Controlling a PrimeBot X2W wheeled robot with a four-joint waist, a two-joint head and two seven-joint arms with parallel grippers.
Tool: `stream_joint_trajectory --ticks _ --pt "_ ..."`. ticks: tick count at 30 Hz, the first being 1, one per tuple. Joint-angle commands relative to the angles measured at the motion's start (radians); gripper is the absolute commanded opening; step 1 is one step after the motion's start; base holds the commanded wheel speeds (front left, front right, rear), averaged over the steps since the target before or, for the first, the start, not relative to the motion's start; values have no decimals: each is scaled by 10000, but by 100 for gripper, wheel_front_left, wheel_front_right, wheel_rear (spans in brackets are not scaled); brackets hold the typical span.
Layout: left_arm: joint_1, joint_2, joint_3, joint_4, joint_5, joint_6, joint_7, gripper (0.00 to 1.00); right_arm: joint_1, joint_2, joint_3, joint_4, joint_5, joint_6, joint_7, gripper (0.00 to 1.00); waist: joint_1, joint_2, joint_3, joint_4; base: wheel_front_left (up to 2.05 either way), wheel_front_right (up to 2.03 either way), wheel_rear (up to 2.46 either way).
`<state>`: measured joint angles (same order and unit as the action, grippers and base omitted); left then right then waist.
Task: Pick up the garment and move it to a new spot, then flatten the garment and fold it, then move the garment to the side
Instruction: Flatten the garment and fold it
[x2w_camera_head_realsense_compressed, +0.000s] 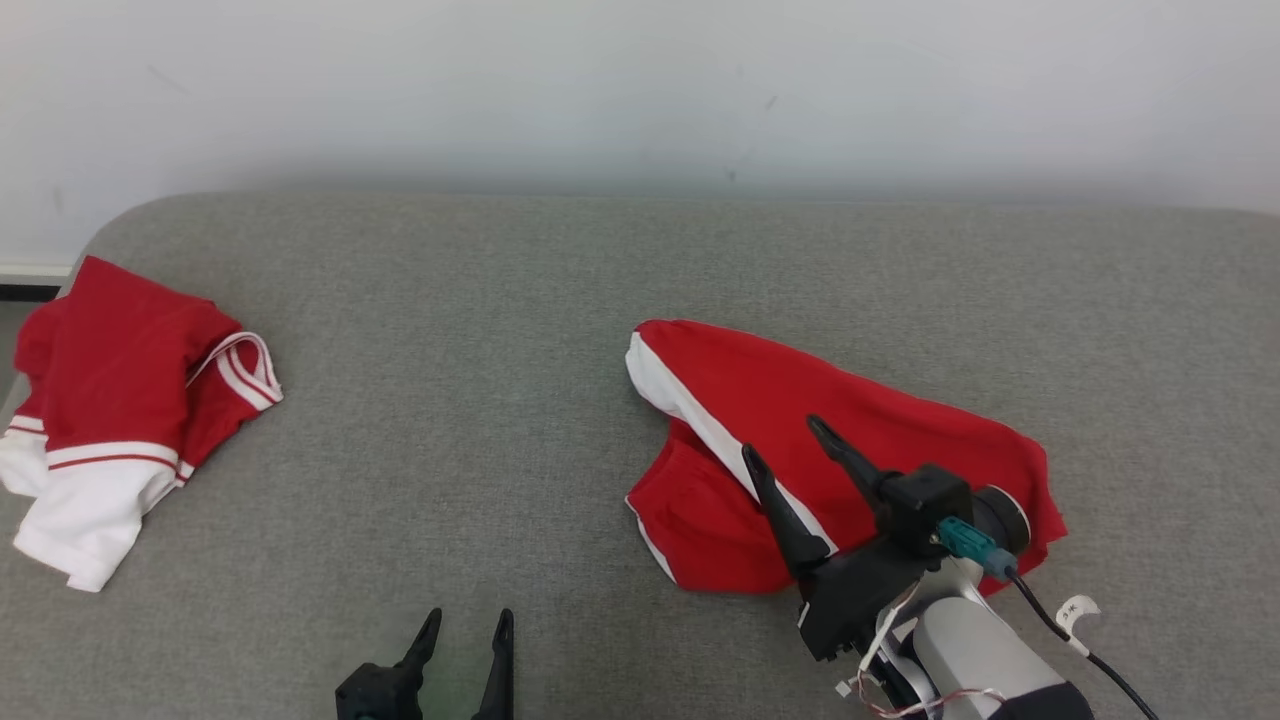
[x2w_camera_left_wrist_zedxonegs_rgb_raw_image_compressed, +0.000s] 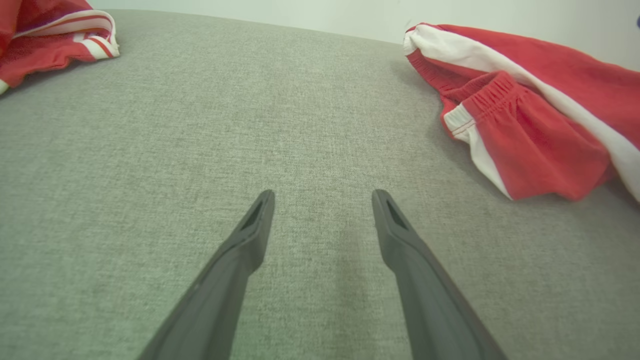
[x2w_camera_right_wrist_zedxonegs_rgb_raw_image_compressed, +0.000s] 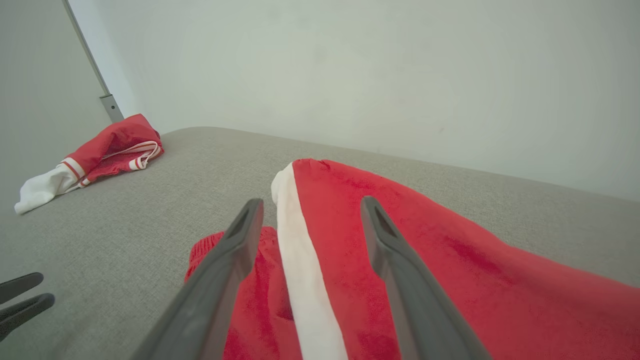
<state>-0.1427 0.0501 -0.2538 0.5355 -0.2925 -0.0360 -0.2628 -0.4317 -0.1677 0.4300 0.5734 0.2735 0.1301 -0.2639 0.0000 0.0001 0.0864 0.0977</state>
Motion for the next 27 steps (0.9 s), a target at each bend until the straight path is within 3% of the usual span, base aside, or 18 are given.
stream_joint_trajectory --ticks 1,10,18,20,21,23,27 --pt "-40 4 -47 -18 -56 5 -31 100 -257 37 76 134 109 14 -5 100 0 -1 224 422 0 0 0" --pt "-113 4 -403 -70 -428 158 -31 100 -1899 211 180 2465 -182 14 112 100 0 -1 646 1427 0 0 0" --pt "-111 2 -471 -197 -529 294 -31 100 -2633 492 -174 3953 -685 14 143 97 0 -1 861 1665 0 0 0" --pt "-155 2 -476 -219 -572 337 -31 100 -2761 530 -300 4264 -786 14 136 54 0 -1 901 1648 0 0 0" --pt "-183 2 -485 -224 -598 341 -31 100 -2807 573 -339 4387 -841 14 127 45 0 -1 914 1636 0 0 0" --pt "-254 2 -520 -266 -644 357 -31 100 -2905 632 -394 4582 -962 14 97 3 0 -1 940 1598 0 0 0" --pt "-309 4 -591 -282 -692 368 -31 100 -3070 747 -481 4555 -1028 14 26 0 0 -1 945 1508 0 0 0"
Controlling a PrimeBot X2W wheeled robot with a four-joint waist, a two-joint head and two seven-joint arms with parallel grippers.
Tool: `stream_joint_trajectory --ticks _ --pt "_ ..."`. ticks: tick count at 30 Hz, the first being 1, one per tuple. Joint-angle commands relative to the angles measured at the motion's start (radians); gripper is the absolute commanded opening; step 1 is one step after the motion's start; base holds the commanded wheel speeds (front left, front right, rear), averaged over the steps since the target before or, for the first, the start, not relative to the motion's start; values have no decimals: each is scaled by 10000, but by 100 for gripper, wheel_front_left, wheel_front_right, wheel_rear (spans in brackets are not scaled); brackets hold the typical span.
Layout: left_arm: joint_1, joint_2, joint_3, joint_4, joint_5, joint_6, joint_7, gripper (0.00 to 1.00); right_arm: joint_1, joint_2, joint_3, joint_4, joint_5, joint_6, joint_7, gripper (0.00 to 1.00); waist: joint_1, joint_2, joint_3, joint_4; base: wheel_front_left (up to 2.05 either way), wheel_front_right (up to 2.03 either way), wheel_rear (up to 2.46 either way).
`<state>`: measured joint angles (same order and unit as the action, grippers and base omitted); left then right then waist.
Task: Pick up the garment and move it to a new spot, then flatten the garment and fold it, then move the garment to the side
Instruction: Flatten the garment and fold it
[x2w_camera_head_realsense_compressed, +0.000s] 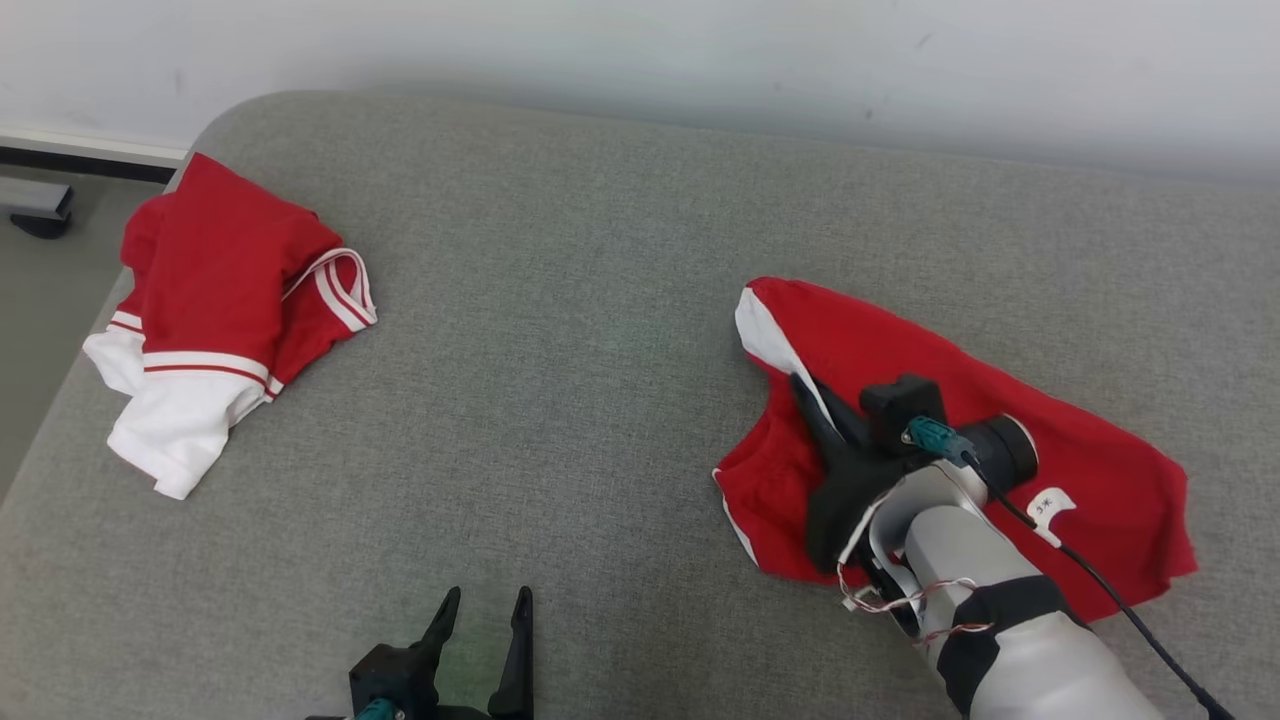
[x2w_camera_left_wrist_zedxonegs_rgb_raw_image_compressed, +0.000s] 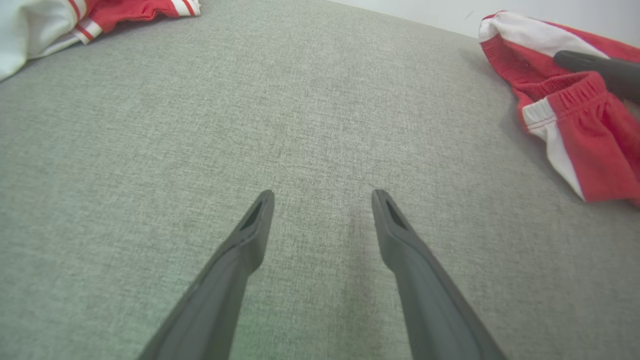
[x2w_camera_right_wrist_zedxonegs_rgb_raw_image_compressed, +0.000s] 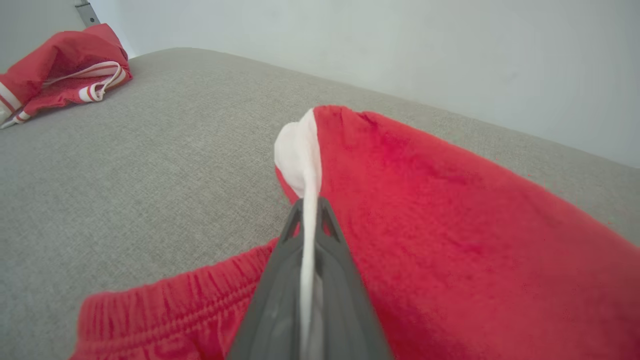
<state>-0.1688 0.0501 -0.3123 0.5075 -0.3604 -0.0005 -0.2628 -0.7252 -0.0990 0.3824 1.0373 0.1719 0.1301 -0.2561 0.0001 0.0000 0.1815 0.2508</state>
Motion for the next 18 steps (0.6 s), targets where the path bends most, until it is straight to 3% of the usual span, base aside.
stream_joint_trajectory --ticks 1,4,10,14,18 --pt "-71 2 -17 5 -17 24 -31 100 -137 97 48 -202 -60 14 -77 0 -1 0 -24 -43 0 0 0" --pt "-24 4 63 107 95 -64 -31 100 308 216 779 -1539 117 14 -93 0 -1 0 -228 -127 0 0 0" --pt "280 4 387 266 383 -152 -31 100 1330 -324 2233 -3739 763 14 -81 0 -1 0 -683 -268 0 0 0" --pt "414 4 592 303 492 -232 -31 100 1816 -733 3363 -4244 1381 14 -81 0 -1 0 -901 -361 0 0 0" --pt "485 4 717 312 585 -324 -31 100 2086 -960 5188 -4240 2559 14 -10 0 -1 0 -998 -479 0 0 0"
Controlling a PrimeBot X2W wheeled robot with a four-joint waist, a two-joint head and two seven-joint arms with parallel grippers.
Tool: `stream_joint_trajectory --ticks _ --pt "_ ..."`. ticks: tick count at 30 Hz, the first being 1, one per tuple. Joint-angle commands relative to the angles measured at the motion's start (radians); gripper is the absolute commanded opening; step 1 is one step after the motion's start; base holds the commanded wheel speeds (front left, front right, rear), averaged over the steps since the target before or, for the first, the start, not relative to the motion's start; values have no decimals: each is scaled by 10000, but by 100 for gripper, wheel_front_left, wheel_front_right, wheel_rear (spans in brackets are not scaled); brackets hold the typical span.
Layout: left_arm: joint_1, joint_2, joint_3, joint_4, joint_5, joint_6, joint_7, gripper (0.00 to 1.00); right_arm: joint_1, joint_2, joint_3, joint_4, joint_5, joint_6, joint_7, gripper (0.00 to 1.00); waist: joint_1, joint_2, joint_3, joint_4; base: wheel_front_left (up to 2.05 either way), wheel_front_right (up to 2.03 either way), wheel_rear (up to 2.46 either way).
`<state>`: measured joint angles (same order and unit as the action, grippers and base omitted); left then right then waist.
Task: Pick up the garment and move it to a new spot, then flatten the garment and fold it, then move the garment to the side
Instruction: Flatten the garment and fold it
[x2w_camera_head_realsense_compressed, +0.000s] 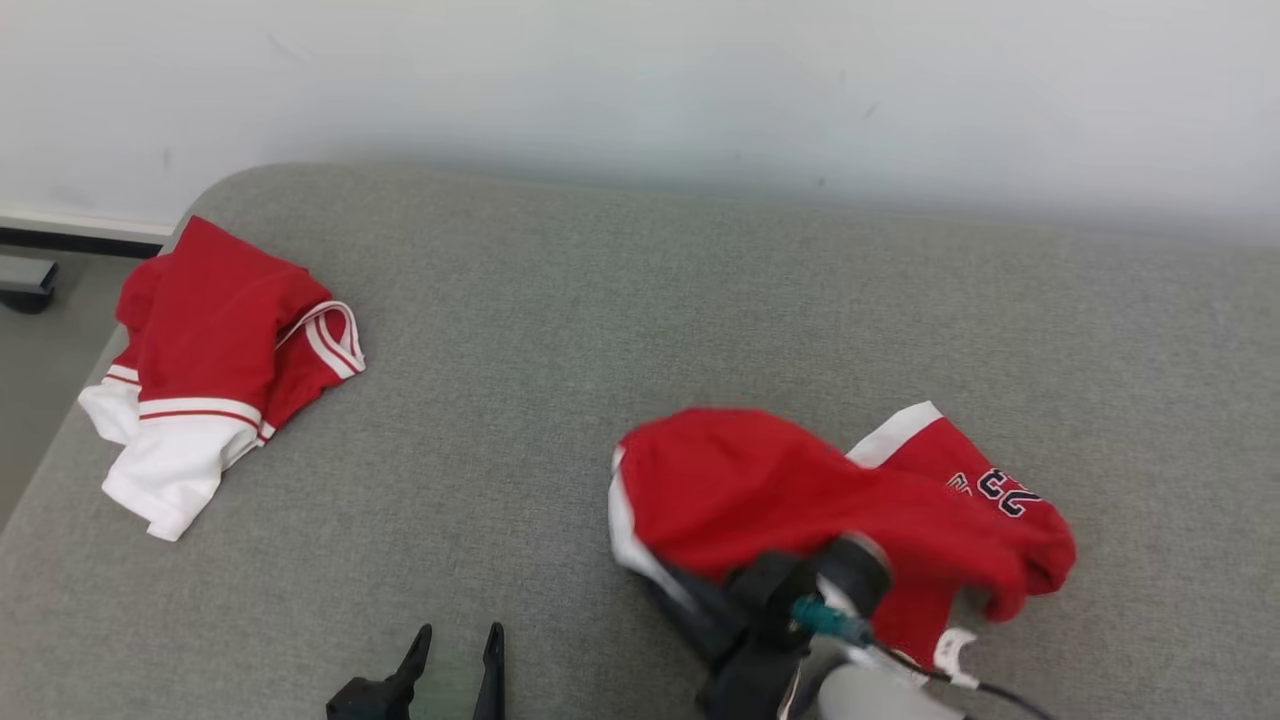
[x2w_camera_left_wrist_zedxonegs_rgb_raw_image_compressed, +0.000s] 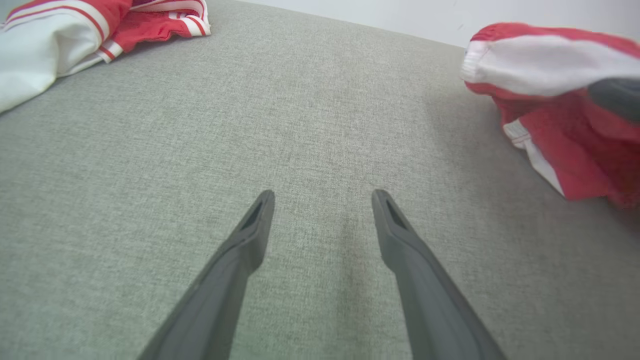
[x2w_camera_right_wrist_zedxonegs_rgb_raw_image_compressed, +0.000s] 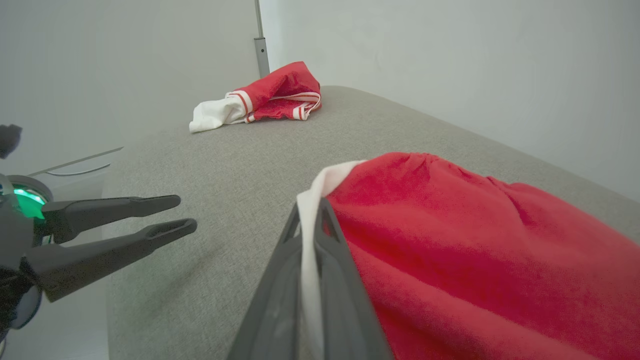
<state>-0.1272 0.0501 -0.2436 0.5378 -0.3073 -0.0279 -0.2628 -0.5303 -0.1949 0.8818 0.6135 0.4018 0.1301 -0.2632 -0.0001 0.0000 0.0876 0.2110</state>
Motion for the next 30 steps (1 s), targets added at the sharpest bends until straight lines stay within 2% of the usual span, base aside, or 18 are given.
stream_joint_trajectory --ticks 1,3,6,9,14,21,30 --pt "71 4 40 14 60 -67 -31 100 132 -109 521 92 637 14 178 31 1 0 -68 -120 0 0 0" --pt "98 4 57 45 69 -28 -31 100 -82 -287 878 202 1235 12 172 100 1 0 -86 -221 0 0 0" --pt "141 4 151 73 111 -24 -31 100 -254 -351 747 222 1858 12 44 100 1 0 -129 -457 0 0 0" --pt "233 4 278 93 170 -28 -31 100 -193 -465 -87 45 2035 12 -18 100 1 0 -211 -762 0 0 0" --pt "212 4 359 32 169 -64 -31 100 970 -697 -1731 -949 1666 13 -6 100 1 0 -253 -1245 0 0 0" --pt "88 5 402 -7 201 -117 -31 100 2453 -1073 -2413 -1470 1268 13 -11 100 1 0 -214 -1648 0 0 0" --pt "150 4 333 -30 176 -135 -31 100 3731 -1037 -3784 -1902 304 13 -11 100 1 0 -213 -1706 0 0 0"
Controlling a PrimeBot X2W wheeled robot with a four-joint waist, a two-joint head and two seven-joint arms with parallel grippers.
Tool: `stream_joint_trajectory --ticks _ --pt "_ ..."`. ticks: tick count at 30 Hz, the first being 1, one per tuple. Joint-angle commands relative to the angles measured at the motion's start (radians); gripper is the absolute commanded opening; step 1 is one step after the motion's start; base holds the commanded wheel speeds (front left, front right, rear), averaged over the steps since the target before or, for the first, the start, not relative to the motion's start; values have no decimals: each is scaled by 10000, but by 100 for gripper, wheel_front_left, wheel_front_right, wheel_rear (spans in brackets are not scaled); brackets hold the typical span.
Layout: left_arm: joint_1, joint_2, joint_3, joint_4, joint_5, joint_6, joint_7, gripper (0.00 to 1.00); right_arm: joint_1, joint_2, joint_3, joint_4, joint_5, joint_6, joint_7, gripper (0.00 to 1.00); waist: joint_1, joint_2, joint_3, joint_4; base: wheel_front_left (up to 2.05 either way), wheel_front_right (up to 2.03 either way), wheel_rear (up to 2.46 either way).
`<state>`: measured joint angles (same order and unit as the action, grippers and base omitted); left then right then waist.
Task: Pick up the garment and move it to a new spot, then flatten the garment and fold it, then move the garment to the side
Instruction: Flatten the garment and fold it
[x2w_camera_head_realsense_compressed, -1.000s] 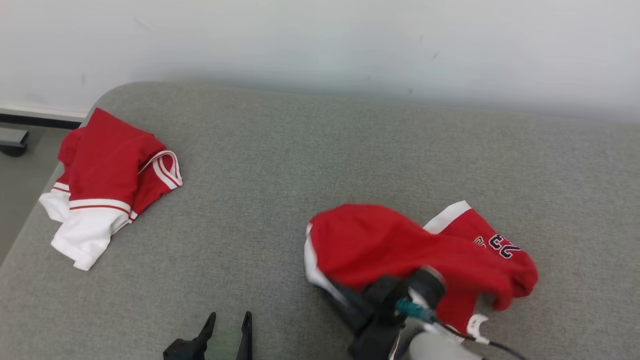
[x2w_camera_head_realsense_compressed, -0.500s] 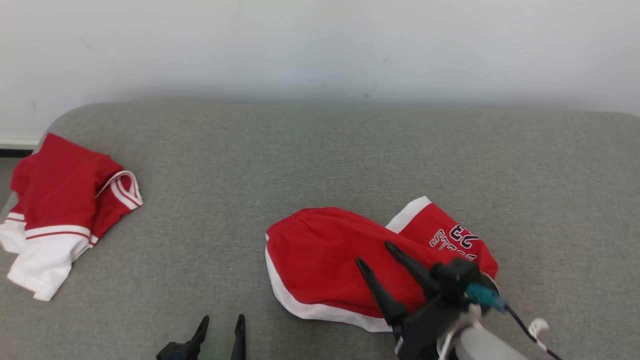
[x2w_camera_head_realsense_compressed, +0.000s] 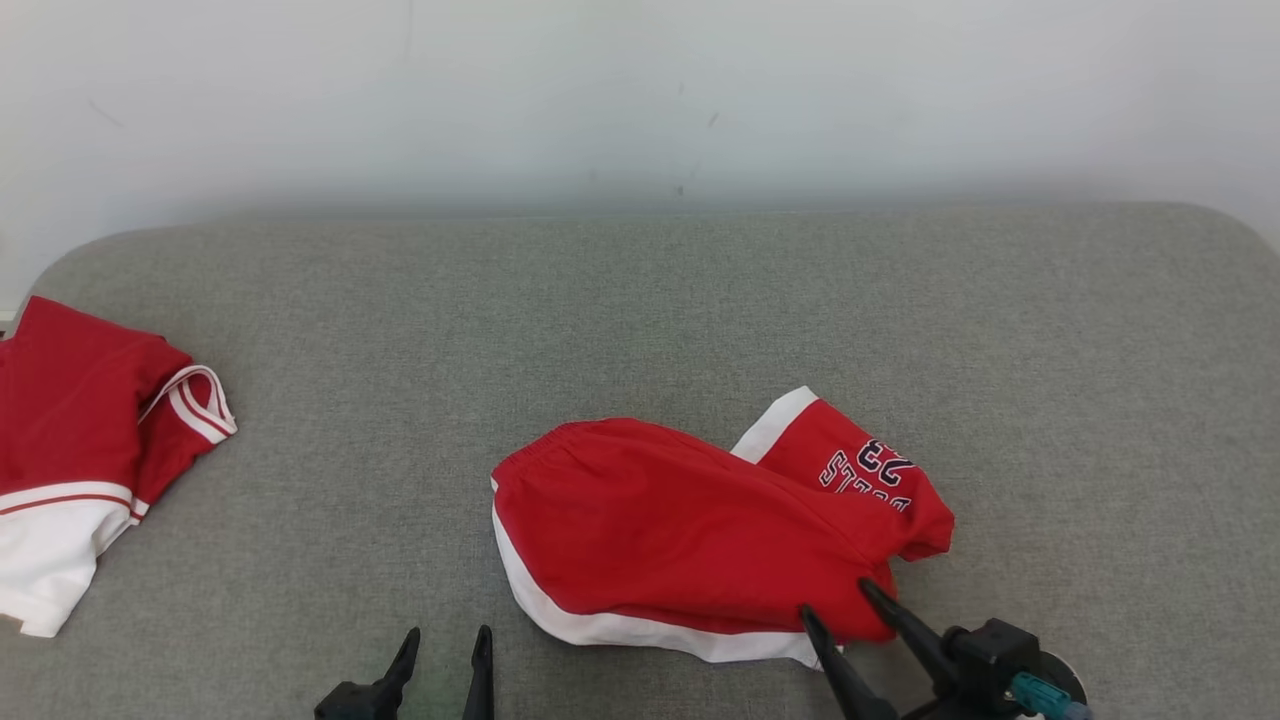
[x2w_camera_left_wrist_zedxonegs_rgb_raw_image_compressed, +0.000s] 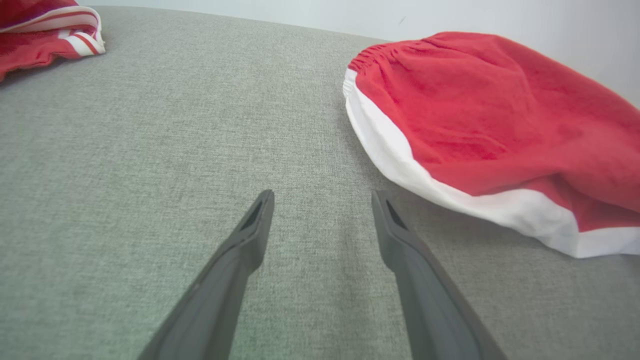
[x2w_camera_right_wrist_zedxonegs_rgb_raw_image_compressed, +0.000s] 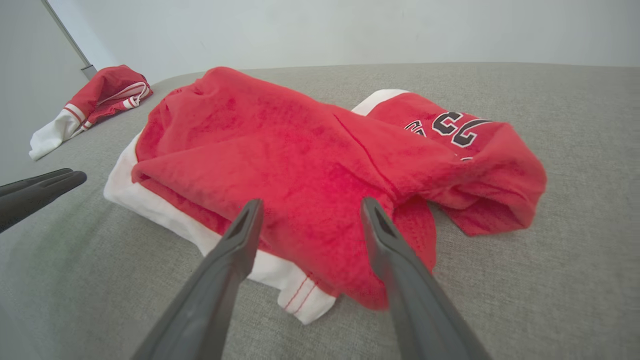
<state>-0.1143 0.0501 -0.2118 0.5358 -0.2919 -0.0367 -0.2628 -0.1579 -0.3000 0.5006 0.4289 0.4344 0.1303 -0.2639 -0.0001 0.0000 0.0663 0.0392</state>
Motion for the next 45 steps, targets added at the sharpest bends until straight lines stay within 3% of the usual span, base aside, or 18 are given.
stream_joint_trajectory --ticks 1,8,18,19,20,31,38,39,40,41,45 --pt "31 5 -6 -11 13 -49 -31 100 106 10 -154 -77 -108 11 -4 100 1 0 -7 38 0 0 0" --pt "117 4 1 -1 47 -38 -31 100 857 48 -1298 -156 -722 11 -3 100 1 0 -56 152 0 0 0" --pt "60 5 -103 -81 13 -27 -31 100 662 241 -1170 145 -888 11 -3 99 1 0 56 195 0 0 0" --pt "29 5 -131 -85 3 -22 -31 100 590 237 -1175 276 -901 11 -3 40 1 0 80 218 0 0 0" --pt "-11 5 -156 -84 -11 -15 -31 100 509 232 -1160 358 -927 11 -3 0 1 0 104 246 0 0 0" --pt "-380 4 -334 -134 -103 -9 -31 100 -1727 -352 -1794 52 -1421 11 -5 0 1 0 696 641 0 0 0" --pt "-793 5 -973 -170 -447 94 -30 100 -4267 -681 -1282 2058 -1961 11 83 0 1 0 1166 1465 0 0 0" --pt "-821 5 -1048 -184 -446 90 -30 100 -4541 -664 -1226 2482 -1978 11 121 23 1 0 1220 1592 0 0 0" --pt "-841 5 -1136 -181 -449 93 -30 100 -4842 -665 -1233 2932 -2062 11 121 37 1 0 1266 1708 0 0 0" --pt "-865 5 -1189 -180 -478 125 -30 100 -5119 -636 -1294 3384 -2147 11 133 100 1 0 1296 1791 0 0 0" --pt "-900 4 -1268 -225 -522 246 -30 100 -5919 -375 -2132 4975 -2647 11 74 100 1 0 1294 1890 0 0 0"
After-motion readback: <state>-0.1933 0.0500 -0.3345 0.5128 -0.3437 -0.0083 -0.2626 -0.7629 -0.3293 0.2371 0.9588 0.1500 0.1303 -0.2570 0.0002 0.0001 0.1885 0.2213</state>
